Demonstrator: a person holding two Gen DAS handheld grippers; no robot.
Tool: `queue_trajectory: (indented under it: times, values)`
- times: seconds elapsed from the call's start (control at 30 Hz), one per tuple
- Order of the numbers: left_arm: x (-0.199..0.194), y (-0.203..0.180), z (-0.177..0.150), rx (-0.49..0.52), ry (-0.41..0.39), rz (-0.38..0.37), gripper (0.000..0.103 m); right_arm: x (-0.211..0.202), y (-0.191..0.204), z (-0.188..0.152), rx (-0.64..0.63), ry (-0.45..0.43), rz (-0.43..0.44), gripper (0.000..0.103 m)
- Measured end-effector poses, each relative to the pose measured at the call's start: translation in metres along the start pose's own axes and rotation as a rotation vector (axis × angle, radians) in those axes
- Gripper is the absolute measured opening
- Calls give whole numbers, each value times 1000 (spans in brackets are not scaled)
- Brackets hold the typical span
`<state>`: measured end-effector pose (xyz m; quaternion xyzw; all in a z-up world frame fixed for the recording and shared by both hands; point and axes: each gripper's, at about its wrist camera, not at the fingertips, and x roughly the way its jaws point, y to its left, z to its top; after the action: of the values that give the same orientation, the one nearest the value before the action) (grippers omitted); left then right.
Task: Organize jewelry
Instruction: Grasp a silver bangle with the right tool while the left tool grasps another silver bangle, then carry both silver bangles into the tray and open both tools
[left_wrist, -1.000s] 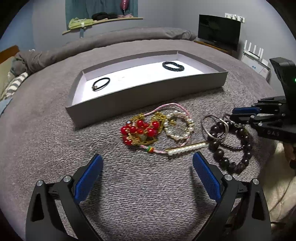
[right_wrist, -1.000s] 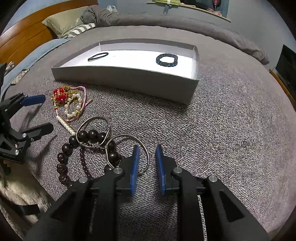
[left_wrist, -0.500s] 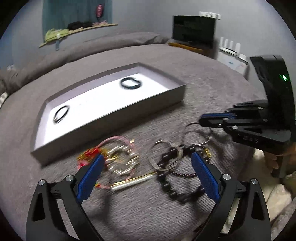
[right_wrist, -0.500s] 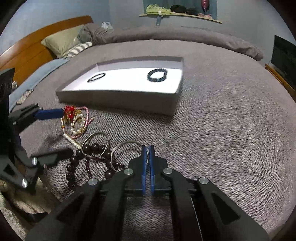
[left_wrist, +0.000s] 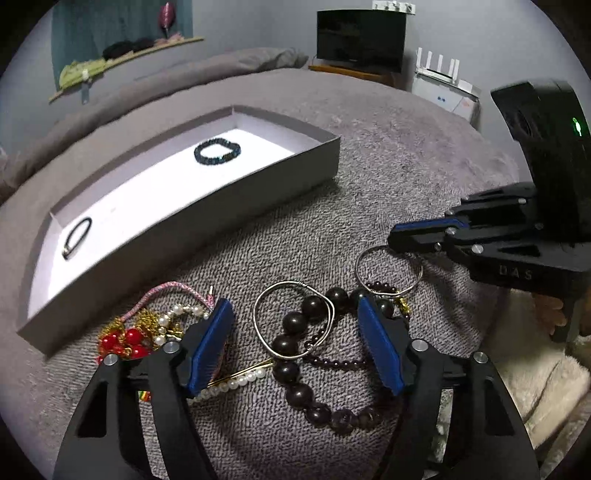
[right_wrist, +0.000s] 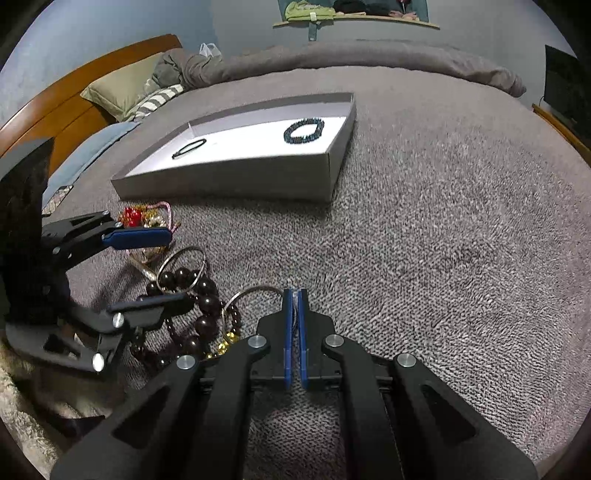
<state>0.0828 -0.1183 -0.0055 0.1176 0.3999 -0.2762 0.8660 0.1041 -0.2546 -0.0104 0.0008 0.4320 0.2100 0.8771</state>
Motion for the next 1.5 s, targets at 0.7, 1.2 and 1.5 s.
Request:
queue_trajectory:
  times: [0.7,1.2,1.5]
  values:
    - [6,3,-3,52,19,-22,57,7,8,2,-48,63,-11,14]
    - [4,4,-3,70,0,-24,49,11,22,-1,-123,70,-56,7]
    - [-14,11,2,48,-48,-20,49,-4,23,9,-116,1,-78,4]
